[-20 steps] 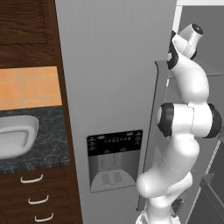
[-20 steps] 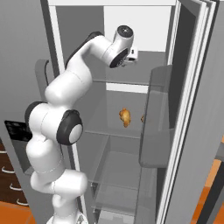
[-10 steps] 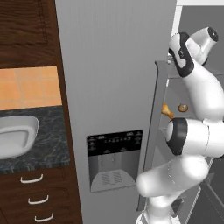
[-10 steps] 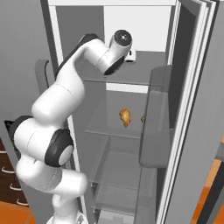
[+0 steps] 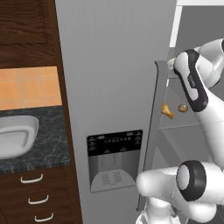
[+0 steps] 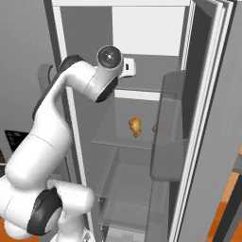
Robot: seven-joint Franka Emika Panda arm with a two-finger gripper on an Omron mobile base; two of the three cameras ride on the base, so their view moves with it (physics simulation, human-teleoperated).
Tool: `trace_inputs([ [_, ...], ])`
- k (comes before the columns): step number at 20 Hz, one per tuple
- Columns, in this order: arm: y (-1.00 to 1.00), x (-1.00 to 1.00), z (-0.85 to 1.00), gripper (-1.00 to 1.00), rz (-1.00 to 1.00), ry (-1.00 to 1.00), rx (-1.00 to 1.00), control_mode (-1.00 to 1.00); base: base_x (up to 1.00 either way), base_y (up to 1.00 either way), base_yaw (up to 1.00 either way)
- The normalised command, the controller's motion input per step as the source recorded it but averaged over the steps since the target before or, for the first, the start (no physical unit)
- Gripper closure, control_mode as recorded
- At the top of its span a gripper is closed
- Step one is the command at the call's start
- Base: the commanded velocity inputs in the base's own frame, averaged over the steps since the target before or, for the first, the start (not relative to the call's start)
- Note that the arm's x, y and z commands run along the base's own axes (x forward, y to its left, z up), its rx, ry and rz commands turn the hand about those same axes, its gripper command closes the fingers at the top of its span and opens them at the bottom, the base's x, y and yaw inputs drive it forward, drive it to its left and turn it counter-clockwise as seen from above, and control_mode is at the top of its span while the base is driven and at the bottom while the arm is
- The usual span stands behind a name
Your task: Place one mushroom and one chicken drumstick in each tupperware on the nearby counter, to pack two identical lunches.
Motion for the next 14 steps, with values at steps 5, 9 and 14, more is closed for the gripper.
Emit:
trace_inputs([
  [5, 0.02, -1.0, 0.09, 1.0, -0.04, 0.03, -0.11, -1.0, 0.0, 0.0, 0.0],
  [9, 0.14, -1.0, 0.0, 1.0, -0.07, 0.16, -0.11, -1.0, 0.0, 0.0, 0.0],
  [14, 0.07, -1.0, -0.14, 1.0, -0.06, 0.13, -0.02, -1.0, 0.0, 0.0, 0.0],
])
